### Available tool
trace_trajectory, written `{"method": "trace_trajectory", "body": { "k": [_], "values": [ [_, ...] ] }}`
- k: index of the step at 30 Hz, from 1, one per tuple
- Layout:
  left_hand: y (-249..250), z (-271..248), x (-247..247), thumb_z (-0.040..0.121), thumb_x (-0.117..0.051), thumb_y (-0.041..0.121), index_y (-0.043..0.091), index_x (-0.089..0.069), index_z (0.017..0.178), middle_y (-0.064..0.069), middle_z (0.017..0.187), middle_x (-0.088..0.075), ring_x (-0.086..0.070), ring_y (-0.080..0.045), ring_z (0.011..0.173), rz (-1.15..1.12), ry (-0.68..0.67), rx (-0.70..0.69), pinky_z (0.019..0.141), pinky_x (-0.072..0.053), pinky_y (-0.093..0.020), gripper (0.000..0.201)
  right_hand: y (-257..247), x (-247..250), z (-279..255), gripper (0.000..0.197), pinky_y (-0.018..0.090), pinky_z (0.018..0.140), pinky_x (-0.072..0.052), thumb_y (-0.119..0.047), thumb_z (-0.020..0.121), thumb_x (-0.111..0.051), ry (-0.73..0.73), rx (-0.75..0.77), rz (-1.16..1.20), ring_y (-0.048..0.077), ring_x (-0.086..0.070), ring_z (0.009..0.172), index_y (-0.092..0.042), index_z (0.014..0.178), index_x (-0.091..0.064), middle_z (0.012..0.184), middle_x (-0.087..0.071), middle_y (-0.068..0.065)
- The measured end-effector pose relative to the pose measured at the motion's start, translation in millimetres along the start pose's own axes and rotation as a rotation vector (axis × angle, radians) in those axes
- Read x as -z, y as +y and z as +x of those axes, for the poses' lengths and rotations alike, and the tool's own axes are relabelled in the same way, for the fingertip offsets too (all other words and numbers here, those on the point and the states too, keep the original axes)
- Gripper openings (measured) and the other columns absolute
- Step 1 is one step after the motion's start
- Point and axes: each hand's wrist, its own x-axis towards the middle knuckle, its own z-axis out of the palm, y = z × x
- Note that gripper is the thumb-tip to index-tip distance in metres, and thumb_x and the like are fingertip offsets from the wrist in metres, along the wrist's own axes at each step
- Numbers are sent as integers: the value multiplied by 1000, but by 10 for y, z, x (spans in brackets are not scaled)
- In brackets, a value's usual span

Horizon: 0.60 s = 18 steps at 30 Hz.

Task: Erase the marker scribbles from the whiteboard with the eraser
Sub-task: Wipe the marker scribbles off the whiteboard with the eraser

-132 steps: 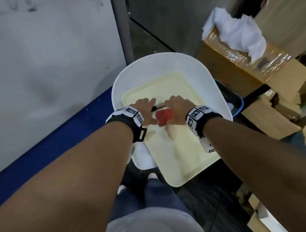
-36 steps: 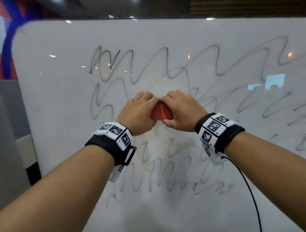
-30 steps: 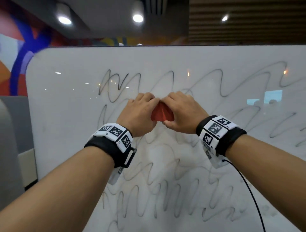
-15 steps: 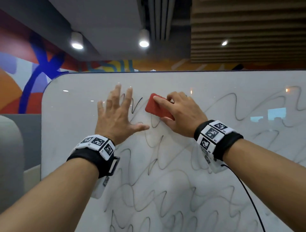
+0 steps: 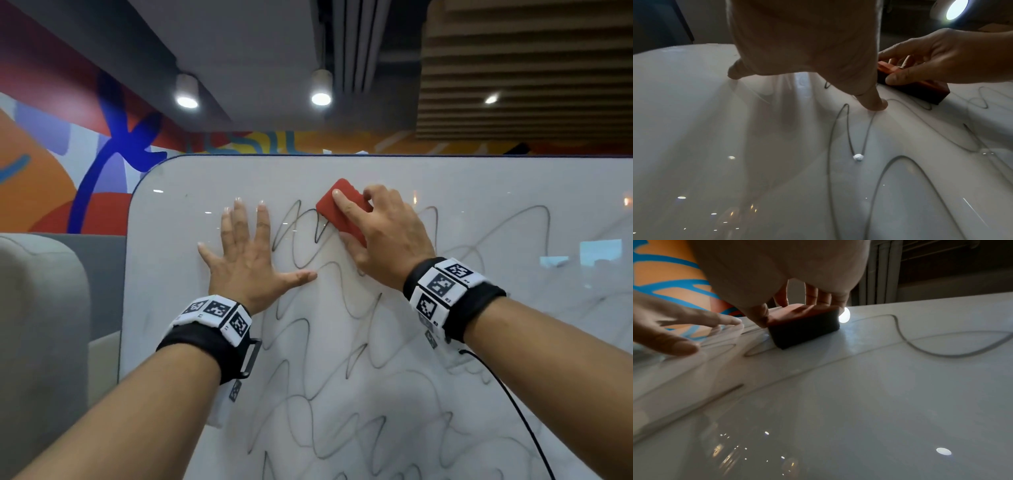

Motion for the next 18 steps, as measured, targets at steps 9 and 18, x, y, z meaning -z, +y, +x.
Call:
{"method": "trace_trajectory", "body": {
  "k": [9, 18],
  "values": [
    [-59, -40, -56, 59, -43, 97, 30, 20, 153, -1, 160, 27, 17, -25, 150, -3, 27, -51, 112, -10, -73, 131, -85, 62, 179, 65, 42, 74, -50, -39, 85, -68, -31, 155, -96, 31, -51, 98, -25, 144, -45, 120, -53, 15],
    [-171, -106, -199, 63, -23, 100, 29, 27, 151, 0, 159, 33, 23, -16, 149, 9, 75, -90, 116, -1, -66, 124, -455, -152, 54, 63, 42, 72, -46, -37, 82, -68, -20, 284, -105, 32, -52, 96, -23, 140, -51, 117, -55, 15]
  ]
}}
